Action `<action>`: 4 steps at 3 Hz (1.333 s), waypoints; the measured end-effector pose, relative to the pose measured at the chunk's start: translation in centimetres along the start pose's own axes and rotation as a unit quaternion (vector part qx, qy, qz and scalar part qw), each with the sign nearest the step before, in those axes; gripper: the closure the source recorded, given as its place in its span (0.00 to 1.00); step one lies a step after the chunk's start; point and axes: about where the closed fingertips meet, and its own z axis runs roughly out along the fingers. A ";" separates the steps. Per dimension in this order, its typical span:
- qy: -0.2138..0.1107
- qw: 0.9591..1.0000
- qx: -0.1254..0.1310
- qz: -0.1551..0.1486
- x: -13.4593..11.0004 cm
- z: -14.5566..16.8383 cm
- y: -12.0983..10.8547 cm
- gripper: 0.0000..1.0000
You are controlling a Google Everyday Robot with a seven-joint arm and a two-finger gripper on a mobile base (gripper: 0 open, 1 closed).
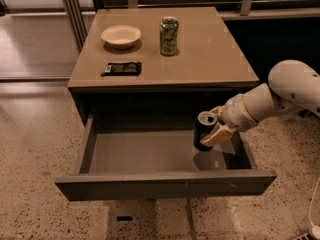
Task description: Place pepsi can into top drawer
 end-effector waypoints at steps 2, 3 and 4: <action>-0.013 0.999 0.029 0.003 2.4 2.5 -1.7 1.00; -0.024 0.999 0.034 0.006 3.0 3.9 -2.5 1.00; -0.032 0.999 0.032 0.010 3.4 5.4 -3.1 1.00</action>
Offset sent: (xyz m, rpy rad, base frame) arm 0.0311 -0.0072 -0.0500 0.0441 -0.0720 -0.0703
